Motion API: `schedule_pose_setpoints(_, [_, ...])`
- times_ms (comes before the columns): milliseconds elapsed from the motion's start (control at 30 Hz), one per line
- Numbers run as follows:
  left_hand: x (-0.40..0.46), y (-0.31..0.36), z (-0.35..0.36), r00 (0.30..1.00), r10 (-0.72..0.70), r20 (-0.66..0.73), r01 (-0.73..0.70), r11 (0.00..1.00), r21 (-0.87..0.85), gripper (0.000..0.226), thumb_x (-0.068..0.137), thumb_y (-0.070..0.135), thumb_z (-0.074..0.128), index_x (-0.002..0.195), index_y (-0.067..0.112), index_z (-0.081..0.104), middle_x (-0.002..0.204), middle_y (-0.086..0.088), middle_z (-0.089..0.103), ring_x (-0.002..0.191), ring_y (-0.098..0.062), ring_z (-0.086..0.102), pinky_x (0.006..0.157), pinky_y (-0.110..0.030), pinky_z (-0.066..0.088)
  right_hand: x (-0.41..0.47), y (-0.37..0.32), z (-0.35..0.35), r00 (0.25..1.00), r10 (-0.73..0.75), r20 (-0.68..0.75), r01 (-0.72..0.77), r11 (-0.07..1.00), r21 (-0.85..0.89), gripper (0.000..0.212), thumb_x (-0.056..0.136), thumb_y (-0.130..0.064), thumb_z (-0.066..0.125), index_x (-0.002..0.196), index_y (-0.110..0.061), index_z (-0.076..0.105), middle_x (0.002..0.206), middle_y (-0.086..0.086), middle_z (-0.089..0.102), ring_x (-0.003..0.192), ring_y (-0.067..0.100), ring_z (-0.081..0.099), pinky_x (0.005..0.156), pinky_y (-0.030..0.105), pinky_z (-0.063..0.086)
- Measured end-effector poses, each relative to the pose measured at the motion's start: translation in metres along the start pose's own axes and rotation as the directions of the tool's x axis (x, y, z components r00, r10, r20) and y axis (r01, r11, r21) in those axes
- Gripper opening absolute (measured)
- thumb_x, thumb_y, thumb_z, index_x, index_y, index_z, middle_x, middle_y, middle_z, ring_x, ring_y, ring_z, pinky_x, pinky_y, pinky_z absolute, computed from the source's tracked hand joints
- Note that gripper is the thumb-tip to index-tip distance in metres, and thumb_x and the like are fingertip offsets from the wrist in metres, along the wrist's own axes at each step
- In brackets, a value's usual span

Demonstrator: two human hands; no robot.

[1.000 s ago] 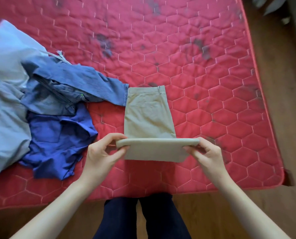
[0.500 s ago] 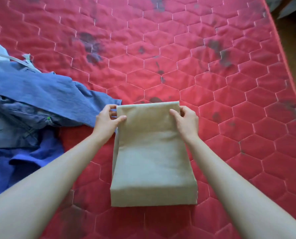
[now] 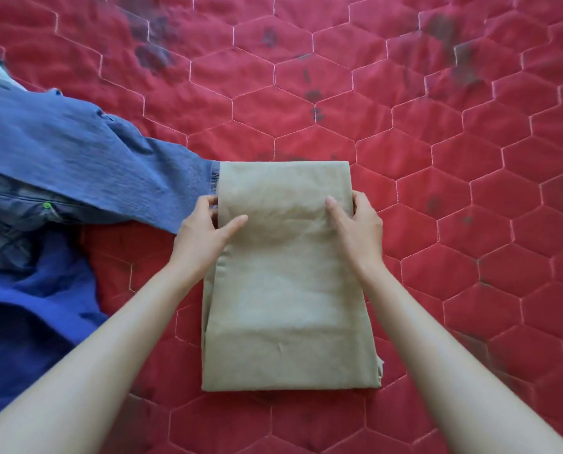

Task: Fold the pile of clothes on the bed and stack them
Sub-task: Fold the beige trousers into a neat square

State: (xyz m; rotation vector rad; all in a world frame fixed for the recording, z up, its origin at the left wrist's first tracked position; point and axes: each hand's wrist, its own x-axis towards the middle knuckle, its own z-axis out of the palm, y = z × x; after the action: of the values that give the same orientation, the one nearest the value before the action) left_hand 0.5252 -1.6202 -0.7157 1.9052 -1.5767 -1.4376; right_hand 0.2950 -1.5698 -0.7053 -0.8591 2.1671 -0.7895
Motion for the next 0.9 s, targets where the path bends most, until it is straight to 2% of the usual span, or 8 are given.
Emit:
schedule_pose_setpoints(100, [-0.005,-0.001,-0.004,0.994,-0.064,0.09,0.072,0.993,-0.092,0.035,0.081,0.035,0.075,0.111,0.02,0.062,0.107,0.006,0.071,0.102,-0.013,0.065,0.093,-0.034,0.052,-0.031,0.022,-0.013,0.995,0.038,0.087,-0.039,0.999,0.008,0.023,0.088,-0.039,0.065,0.105,-0.024,0.063,0.089,-0.013,0.069,0.087,0.008,0.064,0.082,0.036,0.051])
schedule_pose_setpoints(200, [-0.003,0.001,-0.008,0.977,-0.089,0.192,0.143,0.947,-0.288,0.02,0.083,0.022,0.073,0.102,0.021,0.068,0.097,0.008,0.075,0.095,-0.012,0.069,0.07,-0.014,0.053,-0.056,0.044,-0.024,0.972,0.096,0.215,-0.1,0.995,0.009,0.017,0.085,-0.033,0.07,0.098,-0.024,0.066,0.09,-0.01,0.072,0.087,0.008,0.067,0.083,0.041,0.053])
schedule_pose_setpoints(333, [-0.007,-0.005,-0.014,0.965,-0.092,0.247,0.17,0.934,-0.314,0.025,0.085,0.019,0.071,0.109,0.02,0.065,0.105,0.004,0.073,0.098,-0.008,0.069,0.075,-0.017,0.05,-0.072,0.059,-0.035,0.94,0.148,0.307,-0.18,0.981,0.077,0.013,0.085,-0.025,0.071,0.097,-0.023,0.069,0.093,-0.006,0.074,0.09,0.016,0.07,0.084,0.049,0.054])
schedule_pose_setpoints(433, [-0.016,-0.003,-0.016,0.967,-0.09,0.237,0.162,0.939,-0.304,0.024,0.087,0.016,0.069,0.11,0.017,0.063,0.104,0.003,0.072,0.092,-0.005,0.069,0.067,-0.012,0.051,-0.076,0.057,-0.037,0.944,0.14,0.299,-0.182,0.977,0.115,0.01,0.087,-0.018,0.069,0.097,-0.016,0.07,0.093,0.001,0.074,0.091,0.025,0.07,0.084,0.053,0.053])
schedule_pose_setpoints(500, [-0.026,0.001,-0.017,0.981,-0.048,0.19,0.111,0.935,-0.336,0.021,0.088,0.014,0.068,0.108,0.015,0.065,0.101,0.001,0.074,0.088,-0.006,0.07,0.067,-0.016,0.055,-0.08,0.053,-0.038,0.952,0.107,0.287,-0.152,0.979,0.138,0.009,0.088,-0.016,0.069,0.096,-0.014,0.07,0.093,0.004,0.074,0.092,0.029,0.069,0.082,0.054,0.053])
schedule_pose_setpoints(600, [-0.046,0.001,-0.019,0.998,-0.017,0.065,0.04,0.922,-0.386,0.014,0.088,0.012,0.068,0.101,0.018,0.068,0.096,0.0,0.075,0.088,-0.01,0.07,0.07,-0.02,0.056,-0.09,0.053,-0.042,0.955,0.101,0.28,-0.156,0.971,0.181,0.009,0.087,-0.016,0.069,0.095,-0.018,0.071,0.093,0.0,0.075,0.09,0.023,0.071,0.082,0.05,0.055])
schedule_pose_setpoints(800, [-0.076,-0.031,0.003,0.993,-0.114,0.018,0.115,0.968,-0.223,0.023,0.09,0.002,0.062,0.112,0.007,0.062,0.106,-0.008,0.07,0.103,-0.026,0.066,0.094,-0.047,0.051,-0.12,0.069,-0.035,0.961,0.153,0.231,-0.13,0.985,-0.113,0.011,0.087,-0.028,0.067,0.092,-0.019,0.067,0.084,-0.005,0.071,0.084,0.019,0.066,0.078,0.044,0.052])
schedule_pose_setpoints(900, [-0.066,-0.03,0.003,0.996,-0.09,-0.03,0.082,0.976,-0.202,0.02,0.09,0.01,0.064,0.11,0.01,0.064,0.106,-0.006,0.071,0.1,-0.021,0.067,0.094,-0.05,0.05,-0.113,0.06,-0.03,0.979,0.128,0.161,-0.117,0.99,-0.08,0.014,0.085,-0.038,0.067,0.094,-0.027,0.065,0.081,-0.015,0.07,0.08,0.007,0.065,0.076,0.039,0.052])
